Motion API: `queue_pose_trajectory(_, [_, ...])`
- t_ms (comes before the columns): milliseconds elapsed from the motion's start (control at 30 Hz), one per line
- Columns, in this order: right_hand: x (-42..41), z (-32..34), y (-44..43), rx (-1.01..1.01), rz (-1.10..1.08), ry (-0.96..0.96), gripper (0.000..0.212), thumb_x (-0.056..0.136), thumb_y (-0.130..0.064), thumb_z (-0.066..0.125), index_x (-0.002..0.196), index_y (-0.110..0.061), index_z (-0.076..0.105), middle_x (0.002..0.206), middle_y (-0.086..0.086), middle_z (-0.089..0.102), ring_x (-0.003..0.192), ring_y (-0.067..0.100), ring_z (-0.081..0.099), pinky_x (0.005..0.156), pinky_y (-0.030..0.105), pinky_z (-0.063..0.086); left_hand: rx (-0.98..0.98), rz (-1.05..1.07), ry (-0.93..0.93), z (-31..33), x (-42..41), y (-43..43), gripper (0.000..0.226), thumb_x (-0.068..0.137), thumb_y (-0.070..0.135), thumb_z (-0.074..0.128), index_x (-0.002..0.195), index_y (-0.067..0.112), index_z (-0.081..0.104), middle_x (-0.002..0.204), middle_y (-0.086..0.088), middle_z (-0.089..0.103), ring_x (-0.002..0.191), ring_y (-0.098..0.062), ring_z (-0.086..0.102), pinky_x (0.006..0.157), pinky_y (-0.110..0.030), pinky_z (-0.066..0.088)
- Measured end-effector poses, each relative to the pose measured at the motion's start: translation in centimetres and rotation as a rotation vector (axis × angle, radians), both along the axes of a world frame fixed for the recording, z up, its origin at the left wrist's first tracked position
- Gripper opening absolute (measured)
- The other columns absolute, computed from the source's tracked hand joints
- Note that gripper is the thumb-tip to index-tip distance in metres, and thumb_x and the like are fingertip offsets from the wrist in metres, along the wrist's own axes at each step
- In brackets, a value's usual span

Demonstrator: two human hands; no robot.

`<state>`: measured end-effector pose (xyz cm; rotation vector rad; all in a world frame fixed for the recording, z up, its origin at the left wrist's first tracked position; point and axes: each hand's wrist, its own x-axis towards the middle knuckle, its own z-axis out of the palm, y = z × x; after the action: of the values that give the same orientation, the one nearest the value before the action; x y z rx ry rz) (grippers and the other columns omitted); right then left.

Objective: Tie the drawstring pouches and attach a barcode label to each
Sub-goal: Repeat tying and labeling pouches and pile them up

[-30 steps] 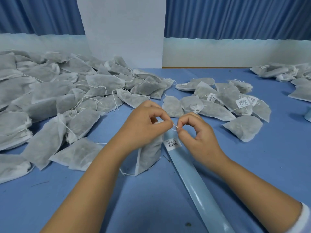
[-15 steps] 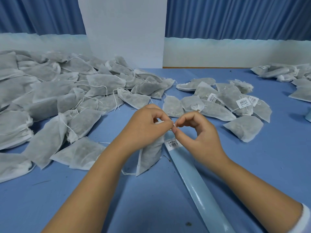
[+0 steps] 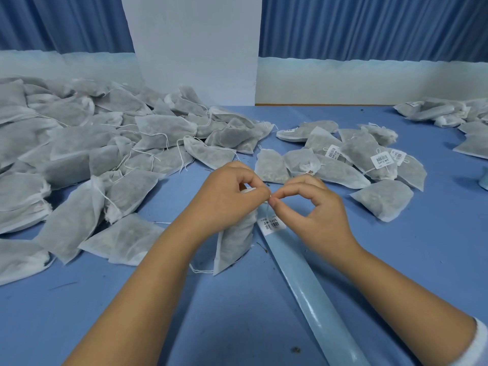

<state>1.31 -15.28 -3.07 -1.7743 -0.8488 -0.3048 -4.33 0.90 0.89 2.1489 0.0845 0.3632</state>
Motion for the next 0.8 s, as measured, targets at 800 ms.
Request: queue_pose_trajectory(800, [0.72,0.71,-0.18,-0.019,0.27,0.385,0.014,0.096,-0.017,0.058,0.087,-0.022,0.067,0.082,-0.018,0.062,0.077,0.004,0.054,0.077,0.017,0.044,0.018,-0.074,-0.023,0.38,-0.44,0.76,0.017,0.086,0.018,0.072,0.073,0.029,0.074,0.097,0.003,0.066,0.065,-0.004,0.049,0.066,-0.016,0.039])
